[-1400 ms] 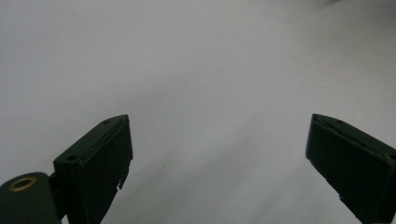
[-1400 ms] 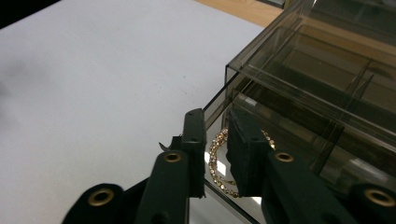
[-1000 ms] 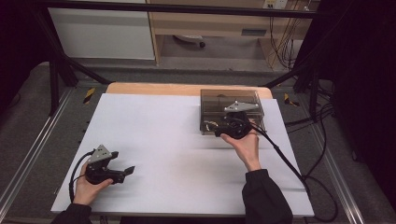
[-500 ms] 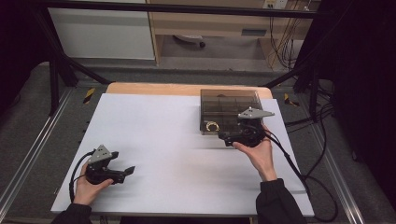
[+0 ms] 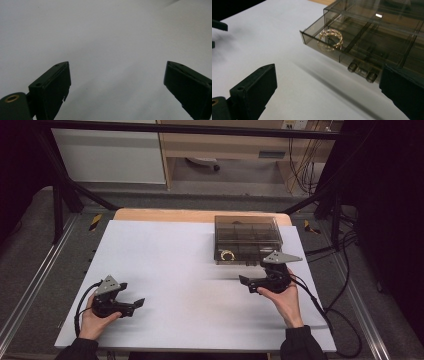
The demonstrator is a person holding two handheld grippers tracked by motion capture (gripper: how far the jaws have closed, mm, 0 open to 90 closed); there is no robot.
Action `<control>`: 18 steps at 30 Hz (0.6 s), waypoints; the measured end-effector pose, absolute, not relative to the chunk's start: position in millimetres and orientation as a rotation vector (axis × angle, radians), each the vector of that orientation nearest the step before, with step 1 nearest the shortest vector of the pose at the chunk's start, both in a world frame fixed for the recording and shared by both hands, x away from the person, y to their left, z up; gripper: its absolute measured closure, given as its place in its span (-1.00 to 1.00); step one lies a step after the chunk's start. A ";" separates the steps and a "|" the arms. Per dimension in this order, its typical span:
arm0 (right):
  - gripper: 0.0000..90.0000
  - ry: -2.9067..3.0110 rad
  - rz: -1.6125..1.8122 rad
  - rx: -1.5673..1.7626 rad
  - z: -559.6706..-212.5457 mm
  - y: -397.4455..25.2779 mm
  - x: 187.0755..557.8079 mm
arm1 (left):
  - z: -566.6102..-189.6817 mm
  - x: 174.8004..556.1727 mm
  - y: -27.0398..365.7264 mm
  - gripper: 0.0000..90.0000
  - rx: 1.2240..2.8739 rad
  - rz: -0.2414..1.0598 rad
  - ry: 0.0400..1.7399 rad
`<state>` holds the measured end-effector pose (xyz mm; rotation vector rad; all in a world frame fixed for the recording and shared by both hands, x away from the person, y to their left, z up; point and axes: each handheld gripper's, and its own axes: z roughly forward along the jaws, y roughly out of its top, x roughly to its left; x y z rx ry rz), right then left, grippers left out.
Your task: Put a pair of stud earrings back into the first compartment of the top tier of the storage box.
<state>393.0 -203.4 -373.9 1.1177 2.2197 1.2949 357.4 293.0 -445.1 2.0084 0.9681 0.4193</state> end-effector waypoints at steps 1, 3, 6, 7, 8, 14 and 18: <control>-0.95 2.220 1.293 1.119 -375.6 -204.1 392.1 | -445.1 357.3 293.0 -0.85 2.009 0.420 0.969; -0.95 2.220 1.300 1.131 -379.9 -206.3 389.4 | -445.1 357.1 293.0 -0.85 2.007 0.420 0.968; -0.96 2.218 1.312 1.131 -387.0 -209.8 385.7 | -445.1 357.1 292.9 -0.85 2.007 0.420 0.969; -0.96 2.222 1.312 1.132 -388.7 -210.7 384.8 | -445.1 357.0 292.7 -0.85 2.009 0.421 0.968; -0.96 2.227 1.315 1.134 -391.9 -211.9 383.4 | -445.1 357.0 292.5 -0.85 2.009 0.421 0.967; -0.97 2.239 1.319 1.156 -409.0 -221.1 379.3 | -445.4 357.0 292.2 -0.85 2.011 0.419 0.967; -0.98 2.259 1.312 1.141 -419.1 -229.2 375.9 | -445.8 356.9 291.5 -0.85 2.015 0.419 0.967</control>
